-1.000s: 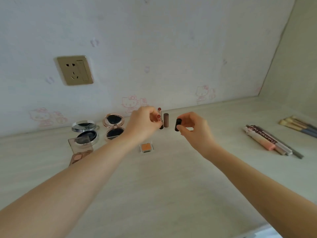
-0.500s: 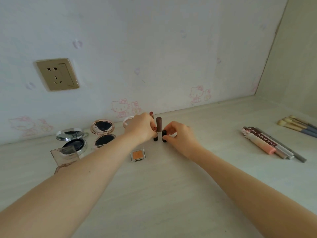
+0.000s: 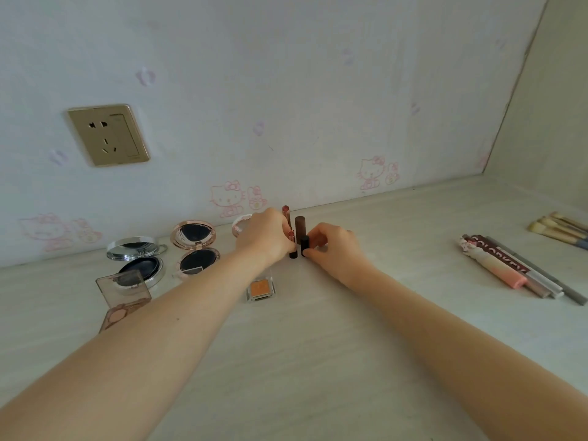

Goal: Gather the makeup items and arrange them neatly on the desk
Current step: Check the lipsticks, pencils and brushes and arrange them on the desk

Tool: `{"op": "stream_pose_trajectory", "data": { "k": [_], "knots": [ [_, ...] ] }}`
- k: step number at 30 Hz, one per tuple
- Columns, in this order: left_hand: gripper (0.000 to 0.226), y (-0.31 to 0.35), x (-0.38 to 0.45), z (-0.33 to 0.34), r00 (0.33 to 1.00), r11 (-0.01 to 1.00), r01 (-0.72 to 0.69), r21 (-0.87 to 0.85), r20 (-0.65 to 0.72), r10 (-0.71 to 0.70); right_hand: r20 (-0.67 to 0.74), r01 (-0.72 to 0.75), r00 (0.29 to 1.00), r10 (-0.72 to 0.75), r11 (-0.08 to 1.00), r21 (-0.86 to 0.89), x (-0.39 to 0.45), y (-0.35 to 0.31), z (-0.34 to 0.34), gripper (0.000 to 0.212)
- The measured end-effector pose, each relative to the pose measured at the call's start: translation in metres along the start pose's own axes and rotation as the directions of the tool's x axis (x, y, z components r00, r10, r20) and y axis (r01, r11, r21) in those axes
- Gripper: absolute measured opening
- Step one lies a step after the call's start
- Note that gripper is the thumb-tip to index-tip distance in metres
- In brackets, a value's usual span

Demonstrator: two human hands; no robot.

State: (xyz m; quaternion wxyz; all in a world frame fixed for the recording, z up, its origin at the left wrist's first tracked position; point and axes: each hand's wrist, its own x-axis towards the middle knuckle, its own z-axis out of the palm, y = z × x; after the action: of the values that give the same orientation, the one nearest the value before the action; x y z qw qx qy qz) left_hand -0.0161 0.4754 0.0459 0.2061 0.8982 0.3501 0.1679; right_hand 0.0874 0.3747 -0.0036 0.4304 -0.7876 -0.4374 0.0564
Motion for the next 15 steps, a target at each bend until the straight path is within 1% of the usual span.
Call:
{"op": "stream_pose_trajectory", "data": {
  "k": [3,6,9,15],
  "knots": [
    [0.009,-0.0002,0.0006,-0.0003,1.000,1.000,0.004,-0.009,0.007,-0.004,0.003,-0.002,1.000,0.002,1.000,-0.002,0.0022,0.0009,0.0015,0.017],
    [0.012,-0.0003,0.0005,-0.0011,0.999,1.000,0.019,0.024,0.035,-0.019,0.000,-0.010,1.000,0.010,1.000,-0.012,0.0035,0.0012,0.0026,0.017],
    [0.012,-0.0015,0.0003,-0.0001,0.998,0.999,0.011,0.039,0.065,-0.014,0.010,-0.022,1.000,0.022,1.000,-0.018,0.0039,0.0011,0.0024,0.017],
    [0.015,-0.0009,-0.0024,-0.0024,0.997,0.998,0.001,0.060,0.083,-0.006,0.020,-0.017,1.000,0.018,0.998,-0.059,0.0029,0.0003,0.0018,0.020]
  ]
}}
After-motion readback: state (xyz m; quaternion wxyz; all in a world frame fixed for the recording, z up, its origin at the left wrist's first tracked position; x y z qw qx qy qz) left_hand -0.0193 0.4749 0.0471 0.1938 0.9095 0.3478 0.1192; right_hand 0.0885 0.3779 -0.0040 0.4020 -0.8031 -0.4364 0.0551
